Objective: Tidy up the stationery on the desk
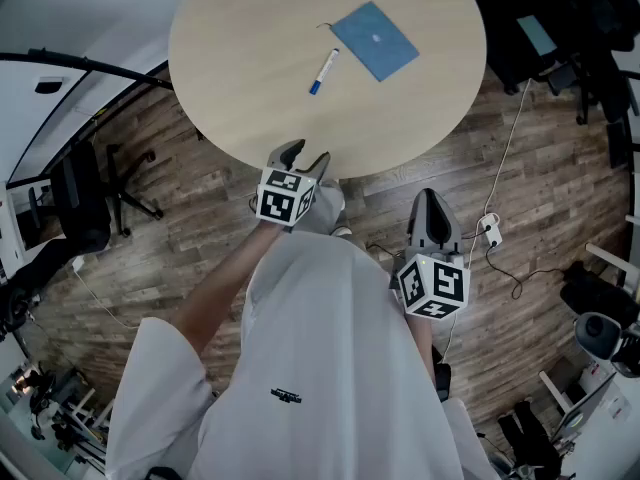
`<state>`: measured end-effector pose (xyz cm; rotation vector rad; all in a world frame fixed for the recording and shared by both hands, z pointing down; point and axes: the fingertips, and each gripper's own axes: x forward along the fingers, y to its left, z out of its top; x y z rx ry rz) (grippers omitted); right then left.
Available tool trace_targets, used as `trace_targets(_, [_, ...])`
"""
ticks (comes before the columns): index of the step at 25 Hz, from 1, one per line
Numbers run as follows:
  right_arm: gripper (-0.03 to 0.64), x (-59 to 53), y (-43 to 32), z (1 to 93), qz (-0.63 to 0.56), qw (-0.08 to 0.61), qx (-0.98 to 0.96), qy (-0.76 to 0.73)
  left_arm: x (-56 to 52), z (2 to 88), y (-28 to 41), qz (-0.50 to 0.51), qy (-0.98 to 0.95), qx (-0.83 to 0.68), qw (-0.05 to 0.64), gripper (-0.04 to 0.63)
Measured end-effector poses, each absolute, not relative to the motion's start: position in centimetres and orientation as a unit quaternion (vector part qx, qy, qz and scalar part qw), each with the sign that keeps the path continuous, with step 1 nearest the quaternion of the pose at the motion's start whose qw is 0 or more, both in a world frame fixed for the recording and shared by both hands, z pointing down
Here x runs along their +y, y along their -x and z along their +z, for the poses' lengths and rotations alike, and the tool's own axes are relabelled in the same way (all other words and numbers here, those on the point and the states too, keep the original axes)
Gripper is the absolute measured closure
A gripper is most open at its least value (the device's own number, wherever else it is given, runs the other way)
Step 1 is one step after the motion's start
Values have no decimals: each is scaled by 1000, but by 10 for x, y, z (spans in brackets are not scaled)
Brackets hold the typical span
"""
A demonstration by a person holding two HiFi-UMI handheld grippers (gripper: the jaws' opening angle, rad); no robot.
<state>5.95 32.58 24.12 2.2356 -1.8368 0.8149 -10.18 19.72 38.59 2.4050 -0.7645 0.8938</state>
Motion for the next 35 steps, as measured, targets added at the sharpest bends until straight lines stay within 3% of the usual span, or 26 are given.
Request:
trace_targets(2, [577,360,-31,240,256,83,-652,-709,258,336,106,274,-894,-278,222,385])
trace_targets(5, [577,416,7,245,252,98,-688,-674,344,284,117,239,-905,-285,208,524])
trace_targets(7, [577,445,27,254,263,102,-693,-664,390,268,126,239,-903,-286,216,560])
trace_targets(12, [577,486,62,255,304,89,-689,-652,467,254,141,257,-901,-262,231,566])
trace_targets(21, [577,478,61,229,280,58,-683,-672,436,226,155,232,-907,-290,197,565])
trace_targets(35, [575,295,52,241,302,88,-654,-688,246,243,146,229,-913,-239,237,565])
